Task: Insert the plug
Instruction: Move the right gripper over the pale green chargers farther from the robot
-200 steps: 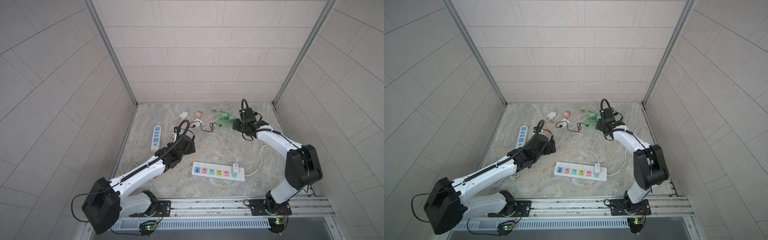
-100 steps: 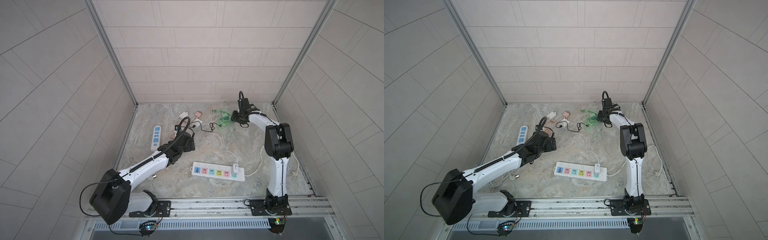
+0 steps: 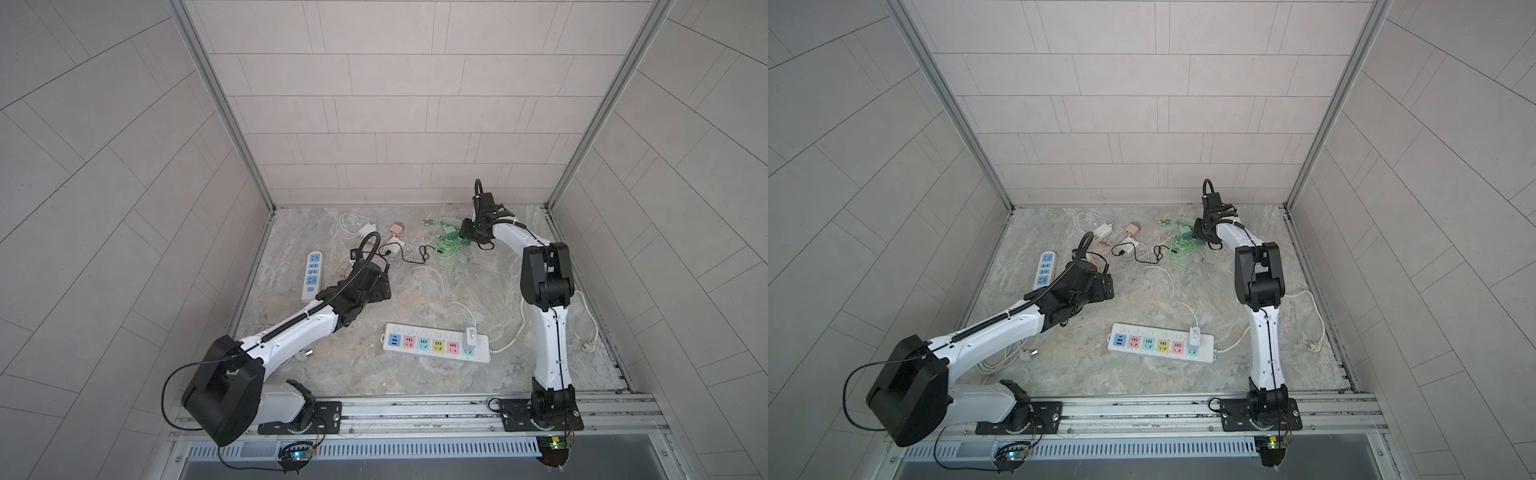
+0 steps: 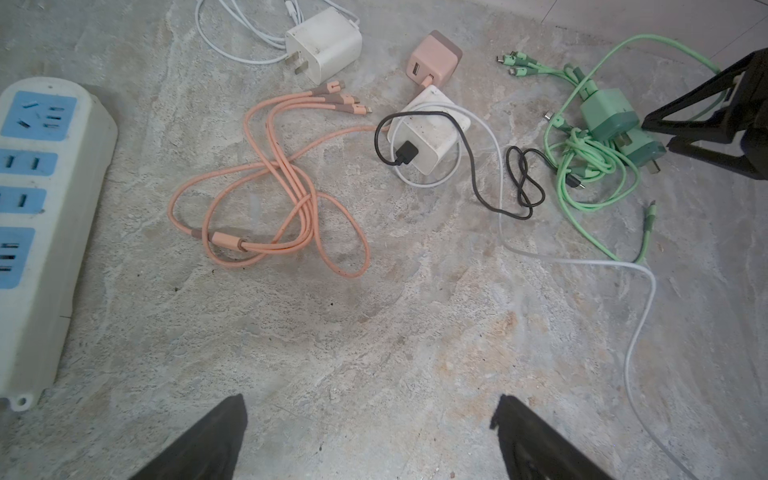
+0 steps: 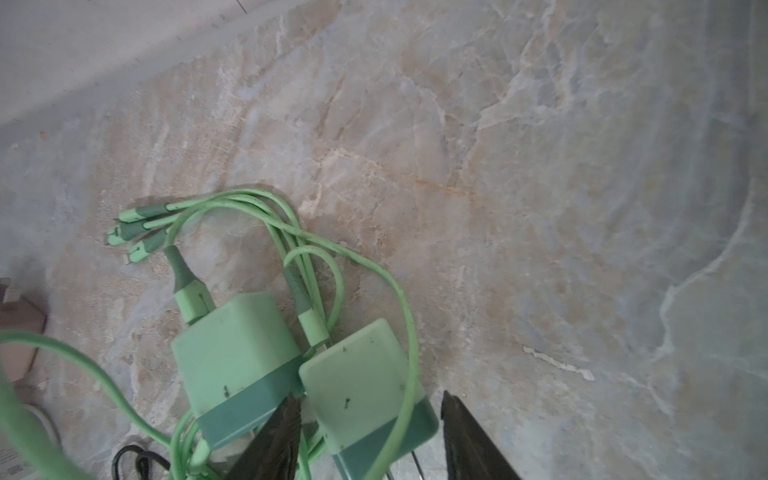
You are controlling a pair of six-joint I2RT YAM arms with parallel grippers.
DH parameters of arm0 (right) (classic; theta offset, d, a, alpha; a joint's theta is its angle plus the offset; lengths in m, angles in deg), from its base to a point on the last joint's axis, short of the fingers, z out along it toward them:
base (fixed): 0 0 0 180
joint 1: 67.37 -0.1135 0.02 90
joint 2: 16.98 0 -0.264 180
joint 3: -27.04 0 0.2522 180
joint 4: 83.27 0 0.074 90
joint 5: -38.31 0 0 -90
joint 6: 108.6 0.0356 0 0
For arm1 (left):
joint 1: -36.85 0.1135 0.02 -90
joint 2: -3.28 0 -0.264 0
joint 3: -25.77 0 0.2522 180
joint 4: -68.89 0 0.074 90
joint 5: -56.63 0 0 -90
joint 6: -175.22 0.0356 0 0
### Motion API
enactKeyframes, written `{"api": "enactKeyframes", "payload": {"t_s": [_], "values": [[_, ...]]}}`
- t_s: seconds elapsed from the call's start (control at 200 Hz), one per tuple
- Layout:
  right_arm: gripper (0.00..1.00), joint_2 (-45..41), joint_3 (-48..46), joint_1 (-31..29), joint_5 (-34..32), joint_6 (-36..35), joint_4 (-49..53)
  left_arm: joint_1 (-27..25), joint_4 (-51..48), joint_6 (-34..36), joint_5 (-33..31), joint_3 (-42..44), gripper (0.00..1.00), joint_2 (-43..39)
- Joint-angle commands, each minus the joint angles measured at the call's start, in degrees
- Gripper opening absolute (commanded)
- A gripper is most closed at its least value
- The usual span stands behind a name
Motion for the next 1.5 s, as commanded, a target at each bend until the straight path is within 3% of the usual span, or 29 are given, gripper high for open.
{"api": "enactKeyframes", "payload": {"t_s": [0.0,0.35,0.66,0.906,1.206,1.496], "values": [[0.54,2.19,1.7,0.88,0.31,-1.23,2.4,0.27,0.57,0.86,0.04,-1.68,1.0,0.52],[0.51,4.06,2.2,1.45,2.89,0.06,2.84,0.31,0.88,0.76,0.44,-1.86,1.0,1.37],[0.6,4.0,0.86,1.56,3.13,-1.74,2.95,0.29,1.17,0.4,1.42,-1.35,1.0,0.6],[0.56,4.15,1.33,1.68,3.01,-2.27,1.85,0.27,0.71,0.39,1.34,-1.15,1.0,0.19],[0.63,6.94,5.62,1.69,4.89,-7.54,2.67,0.31,0.62,0.56,1.29,-1.08,1.0,0.1],[0.59,7.8,9.22,1.0,5.54,-12.08,4.68,0.31,1.23,0.39,2.62,-1.59,1.0,1.53]]}}
